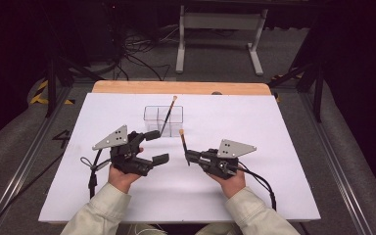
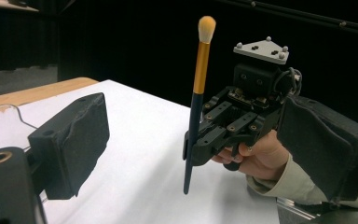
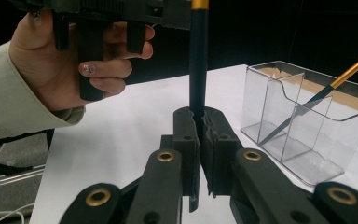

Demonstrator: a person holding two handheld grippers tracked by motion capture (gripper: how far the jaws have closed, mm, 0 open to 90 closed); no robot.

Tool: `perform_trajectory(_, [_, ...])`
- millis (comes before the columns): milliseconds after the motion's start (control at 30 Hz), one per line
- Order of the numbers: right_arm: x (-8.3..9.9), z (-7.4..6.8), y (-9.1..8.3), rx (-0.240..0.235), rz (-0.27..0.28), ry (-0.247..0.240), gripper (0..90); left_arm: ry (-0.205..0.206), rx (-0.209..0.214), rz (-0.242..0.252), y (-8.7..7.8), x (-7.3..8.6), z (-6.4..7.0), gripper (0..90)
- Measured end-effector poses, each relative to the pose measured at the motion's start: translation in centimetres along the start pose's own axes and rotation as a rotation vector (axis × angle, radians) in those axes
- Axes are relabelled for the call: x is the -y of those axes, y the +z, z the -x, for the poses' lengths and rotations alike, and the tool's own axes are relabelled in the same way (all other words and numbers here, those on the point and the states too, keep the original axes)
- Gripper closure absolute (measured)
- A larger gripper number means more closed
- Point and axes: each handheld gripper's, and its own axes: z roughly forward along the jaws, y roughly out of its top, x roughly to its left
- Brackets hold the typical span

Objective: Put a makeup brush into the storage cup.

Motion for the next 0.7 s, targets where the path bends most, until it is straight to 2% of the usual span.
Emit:
perform_trajectory(333, [0.4, -0.6, 0.8, -0.005, 0.024, 0.020, 84.9, -0.001, 0.030, 0.002, 0.7, 0.0, 0.1, 13.0])
perform_trajectory(700, [0.5, -1.5, 1.6, -0.020, 0.030, 0.014, 84.9, -0.001, 0.054, -0.005, 1.5, 0.0, 0.4, 24.4])
